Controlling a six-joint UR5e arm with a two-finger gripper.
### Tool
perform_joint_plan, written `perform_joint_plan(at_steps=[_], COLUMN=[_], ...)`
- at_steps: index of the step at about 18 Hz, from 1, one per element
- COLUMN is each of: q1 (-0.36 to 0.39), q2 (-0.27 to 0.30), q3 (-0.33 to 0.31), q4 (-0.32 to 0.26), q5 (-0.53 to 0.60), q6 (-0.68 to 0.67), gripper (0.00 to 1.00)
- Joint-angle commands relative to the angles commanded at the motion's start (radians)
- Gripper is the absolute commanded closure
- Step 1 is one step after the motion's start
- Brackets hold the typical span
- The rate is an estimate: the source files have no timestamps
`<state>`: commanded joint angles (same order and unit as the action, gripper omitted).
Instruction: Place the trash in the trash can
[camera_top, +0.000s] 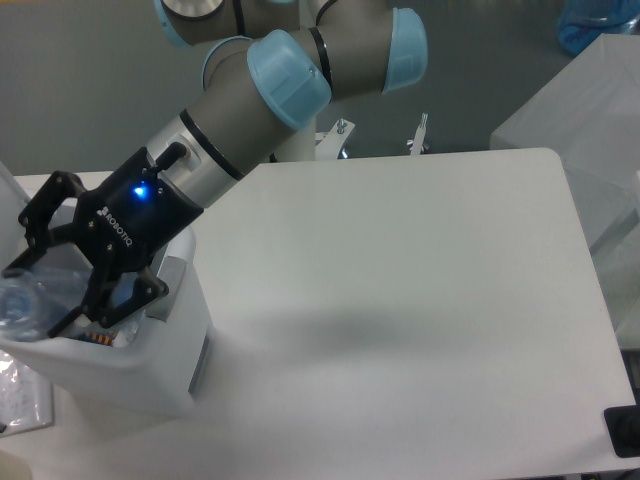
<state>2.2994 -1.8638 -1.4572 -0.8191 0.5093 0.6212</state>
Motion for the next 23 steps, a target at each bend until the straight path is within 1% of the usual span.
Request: perform_joint_plan(at_steps=[3,5,6,7,8,9,12,14,16,18,21,23], q1=[0.061,0.123,0.143,0.179,0.219,0.244,0.331,0.373,0.411,0.44,0.446,0.44], q2=[0.006,-0.004,-0.014,-0.018,-0.02,-0.024,-0.057,-0.109,-0.123,-0.139,-0.163,-0.161], q3=[-0.018,-0.02,-0.02,-0.02,-0.019,-0.011,-0.012,-0.011,-0.008,-0.008,-0.011,-0.006], q4=[-0.002,0.0,0.0,0.0,0.0,0.0,0.0,0.0,-0.002,-0.002,-0.008,-0.009], q5=[0.002,0.005,0.023,0.047,0.066,0.075,0.133,0.194,0.286,0.369,0.478,0.596], q6=[0.037,0.041,0.041,0.049,0.066,0.084,0.153,0.245,0.31,0.331,0.339,0.339], gripper=[0.0,0.0,0.0,0.0,0.0,0.0,0.0,0.0,0.0,0.0,0.0,0.0])
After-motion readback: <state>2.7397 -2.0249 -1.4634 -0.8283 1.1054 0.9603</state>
